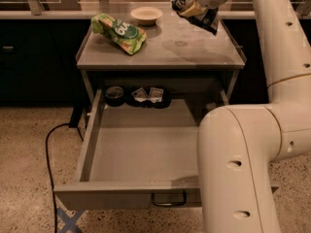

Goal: Pick blue chip bag from top drawer and place on counter

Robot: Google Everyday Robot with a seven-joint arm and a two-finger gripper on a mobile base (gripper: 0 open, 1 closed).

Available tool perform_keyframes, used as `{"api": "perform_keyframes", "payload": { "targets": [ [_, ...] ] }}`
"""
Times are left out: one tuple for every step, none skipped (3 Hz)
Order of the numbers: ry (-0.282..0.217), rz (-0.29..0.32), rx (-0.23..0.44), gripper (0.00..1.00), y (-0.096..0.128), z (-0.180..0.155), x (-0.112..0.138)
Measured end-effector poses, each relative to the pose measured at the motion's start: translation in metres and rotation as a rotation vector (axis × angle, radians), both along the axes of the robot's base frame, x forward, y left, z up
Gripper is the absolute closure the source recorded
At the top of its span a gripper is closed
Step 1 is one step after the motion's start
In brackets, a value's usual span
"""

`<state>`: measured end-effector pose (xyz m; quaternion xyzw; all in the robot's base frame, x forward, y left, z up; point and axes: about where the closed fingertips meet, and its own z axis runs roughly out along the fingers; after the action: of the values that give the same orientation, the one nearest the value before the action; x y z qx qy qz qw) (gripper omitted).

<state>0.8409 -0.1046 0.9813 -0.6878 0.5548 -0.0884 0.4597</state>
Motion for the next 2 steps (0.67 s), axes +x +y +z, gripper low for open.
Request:
{"api": "perform_keyframes", "payload": {
  "targets": [
    [0.014,0.011,0.151,1.00,-0.006,-0.014,0.006],
    [0.064,0.040,0.210,1.00,0.000,-0.036,0.005]
  ]
}}
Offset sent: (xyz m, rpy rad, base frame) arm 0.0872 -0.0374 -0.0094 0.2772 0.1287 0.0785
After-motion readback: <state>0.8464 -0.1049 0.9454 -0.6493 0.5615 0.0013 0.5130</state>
